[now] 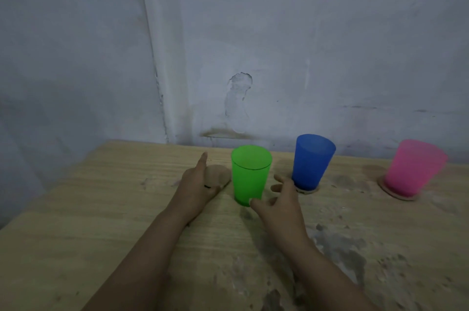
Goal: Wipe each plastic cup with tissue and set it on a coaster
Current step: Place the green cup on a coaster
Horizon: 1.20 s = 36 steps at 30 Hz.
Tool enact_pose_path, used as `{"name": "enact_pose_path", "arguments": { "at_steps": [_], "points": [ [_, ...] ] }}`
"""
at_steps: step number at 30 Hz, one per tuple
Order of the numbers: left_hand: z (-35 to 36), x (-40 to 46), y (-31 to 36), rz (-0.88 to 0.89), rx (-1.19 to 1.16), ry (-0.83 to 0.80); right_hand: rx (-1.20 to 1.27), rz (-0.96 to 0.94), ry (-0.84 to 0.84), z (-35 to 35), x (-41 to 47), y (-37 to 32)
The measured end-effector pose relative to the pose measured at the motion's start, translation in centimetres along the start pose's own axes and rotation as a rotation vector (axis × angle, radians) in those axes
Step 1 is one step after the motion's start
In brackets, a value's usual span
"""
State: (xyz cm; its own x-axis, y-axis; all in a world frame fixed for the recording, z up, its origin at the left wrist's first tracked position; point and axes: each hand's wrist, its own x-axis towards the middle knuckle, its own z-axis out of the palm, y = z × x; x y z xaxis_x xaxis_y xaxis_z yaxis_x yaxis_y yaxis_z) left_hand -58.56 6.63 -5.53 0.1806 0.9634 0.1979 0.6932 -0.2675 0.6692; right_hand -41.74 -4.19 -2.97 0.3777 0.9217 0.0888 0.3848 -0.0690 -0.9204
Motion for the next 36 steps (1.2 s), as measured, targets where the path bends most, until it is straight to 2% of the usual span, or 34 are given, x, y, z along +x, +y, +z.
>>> {"name": "enact_pose_path", "arguments": {
  "at_steps": [5,9,18,22,24,27,36],
  "points": [
    [0.2,0.2,-0.3,0.012,0.003,0.006,-0.007,-0.075,0.021,1.2,0.8,-0.1],
    [0.1,-0.2,-0.3,0.010,-0.036,0.009,0.076,-0.066,0.002,2.1,1.6,-0.3],
    [-1.3,-1.4,-0.2,0.045,-0.112,0.127,0.081,-0.098,0.011,3.4,3.5,-2.3],
    [-2.2,-1.3,-1.8,0.104,0.125,0.102,0.100,-0.122,0.025,4.8,5.6,-3.8],
    [-2.7,-1.3,-2.7,0.061,0.212,0.042,0.108,-0.141,0.018,5.8,6.5,-4.4],
    [-2.9,-1.3,-3.0,0.040,0.261,-0.028,0.121,-0.152,-0.030,7.0,7.4,-4.7],
    [-2.5,-0.9,-3.4,0.040,0.316,-0.039,0.094,-0.156,-0.093,8.3,8.1,-3.5]
  ]
}}
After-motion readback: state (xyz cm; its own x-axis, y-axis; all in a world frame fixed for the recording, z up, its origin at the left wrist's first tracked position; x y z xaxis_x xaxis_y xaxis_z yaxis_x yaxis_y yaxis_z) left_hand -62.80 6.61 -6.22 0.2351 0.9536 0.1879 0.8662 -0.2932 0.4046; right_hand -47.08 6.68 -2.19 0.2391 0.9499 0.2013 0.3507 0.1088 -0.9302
